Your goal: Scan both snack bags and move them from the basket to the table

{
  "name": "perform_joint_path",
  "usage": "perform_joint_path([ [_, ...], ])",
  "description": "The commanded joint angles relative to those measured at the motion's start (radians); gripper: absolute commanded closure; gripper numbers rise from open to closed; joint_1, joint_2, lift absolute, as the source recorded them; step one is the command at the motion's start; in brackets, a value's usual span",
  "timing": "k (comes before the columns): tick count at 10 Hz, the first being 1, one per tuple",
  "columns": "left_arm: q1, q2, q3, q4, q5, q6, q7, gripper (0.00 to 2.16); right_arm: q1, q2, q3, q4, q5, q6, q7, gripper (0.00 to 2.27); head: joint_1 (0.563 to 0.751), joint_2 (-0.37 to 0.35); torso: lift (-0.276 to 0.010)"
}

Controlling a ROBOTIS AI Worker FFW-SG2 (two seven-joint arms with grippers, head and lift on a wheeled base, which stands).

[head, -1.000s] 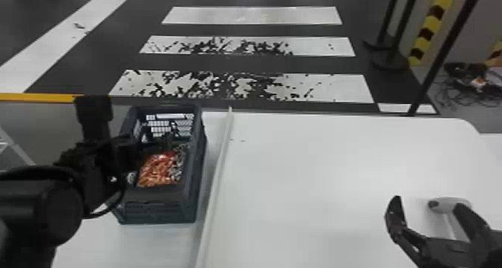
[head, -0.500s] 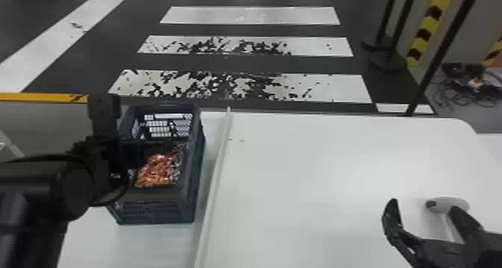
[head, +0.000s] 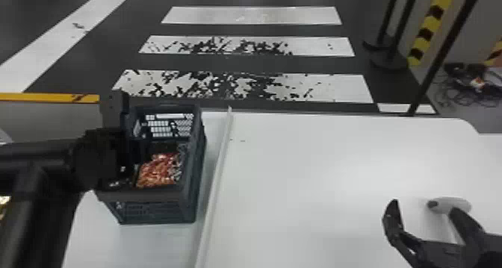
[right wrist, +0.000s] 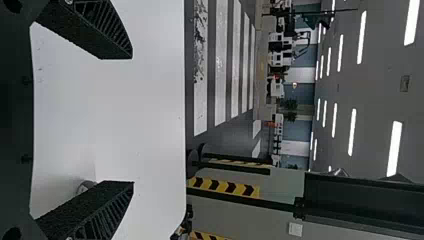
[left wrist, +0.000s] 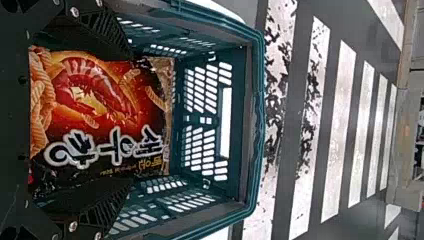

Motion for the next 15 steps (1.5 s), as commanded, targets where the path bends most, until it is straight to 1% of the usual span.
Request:
perform_joint_path([
  [1, -0.037, 0.000, -0.012, 0.049, -0.004, 0.003, 0.000, 0.14, 0.001, 0.000, 0.000, 0.003, 0.000, -0.005, -0.002, 0.01, 0.695, 0.059, -0.098],
  [3, -0.068, 0.000, -0.023, 0.092, -0.015, 0.012, 0.000, 0.15, 0.002, -0.002, 0.000, 0.007, -0.002, -0.018, -0.005, 0.01, 0.695, 0.057, -0.098],
  [5, -0.089, -0.006, -0.029, 0.138, -0.026, 0.021, -0.004, 0.26, 0.004, -0.003, 0.000, 0.007, -0.005, -0.027, -0.005, 0.01, 0.695, 0.058, -0.098],
  [7, -0.114, -0.009, -0.049, 0.182, -0.047, 0.021, -0.005, 0.26, 0.007, -0.003, 0.000, 0.007, -0.005, -0.039, -0.005, 0.01, 0.695, 0.055, -0.098],
  [8, -0.123, -0.009, -0.051, 0.204, -0.052, 0.030, -0.005, 0.26, 0.007, -0.003, 0.000, 0.007, -0.005, -0.042, -0.005, 0.01, 0.695, 0.054, -0.098],
  [9, -0.146, -0.011, -0.066, 0.234, -0.055, 0.058, -0.004, 0.26, 0.008, -0.003, 0.000, 0.007, -0.005, -0.051, -0.007, 0.01, 0.695, 0.055, -0.098],
  [11, -0.154, -0.014, -0.066, 0.254, -0.058, 0.058, -0.007, 0.41, 0.008, -0.003, 0.002, 0.009, -0.005, -0.057, -0.009, 0.01, 0.695, 0.053, -0.098],
  [12, -0.161, -0.014, -0.075, 0.270, -0.059, 0.058, -0.007, 0.41, 0.010, -0.005, 0.002, 0.009, -0.005, -0.061, -0.009, 0.01, 0.695, 0.053, -0.098],
  [15, -0.189, -0.029, -0.098, 0.334, -0.085, 0.058, -0.007, 0.41, 0.015, -0.008, 0.002, 0.015, -0.005, -0.091, -0.019, 0.01, 0.695, 0.046, -0.098],
])
